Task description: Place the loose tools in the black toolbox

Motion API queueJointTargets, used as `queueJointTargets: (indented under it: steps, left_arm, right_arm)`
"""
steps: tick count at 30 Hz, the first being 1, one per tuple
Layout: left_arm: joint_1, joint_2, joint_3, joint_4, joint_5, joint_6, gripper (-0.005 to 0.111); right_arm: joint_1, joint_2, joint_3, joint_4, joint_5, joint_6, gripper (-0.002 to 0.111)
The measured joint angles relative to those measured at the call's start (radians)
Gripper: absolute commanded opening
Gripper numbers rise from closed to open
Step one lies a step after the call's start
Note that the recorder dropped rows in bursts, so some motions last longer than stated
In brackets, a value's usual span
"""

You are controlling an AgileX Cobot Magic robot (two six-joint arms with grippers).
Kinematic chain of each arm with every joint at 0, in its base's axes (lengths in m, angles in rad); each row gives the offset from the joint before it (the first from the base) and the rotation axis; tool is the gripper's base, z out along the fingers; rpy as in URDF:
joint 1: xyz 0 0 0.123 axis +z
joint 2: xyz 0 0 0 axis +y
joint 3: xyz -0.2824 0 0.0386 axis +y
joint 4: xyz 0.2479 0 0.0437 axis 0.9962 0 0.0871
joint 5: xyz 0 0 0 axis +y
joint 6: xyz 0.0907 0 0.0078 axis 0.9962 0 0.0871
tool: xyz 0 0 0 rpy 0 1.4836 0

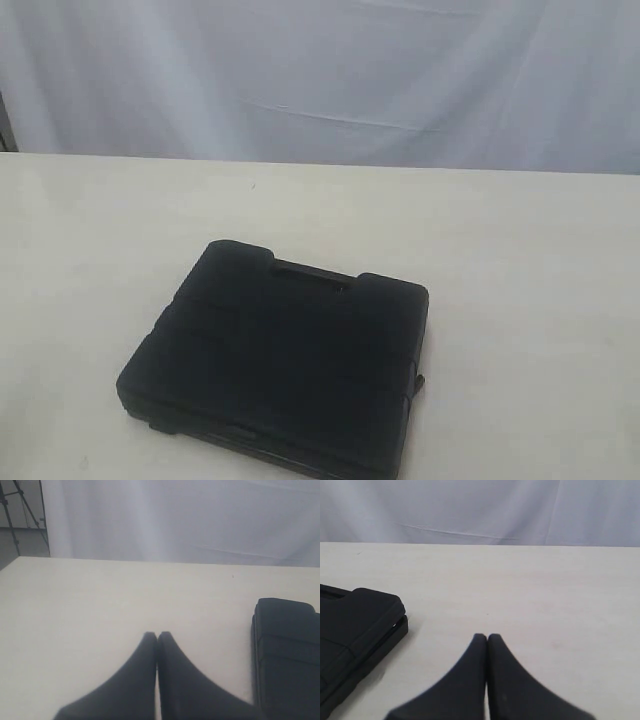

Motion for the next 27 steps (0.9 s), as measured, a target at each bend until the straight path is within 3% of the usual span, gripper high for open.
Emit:
queueJointTargets:
  steps: [27]
  left_arm:
    - [0.0, 0.0, 0.0, 0.0, 0.0, 0.0, 0.0]
  right_arm:
    - [0.0, -0.005, 0.0, 0.0, 0.018, -0.002, -0.001]
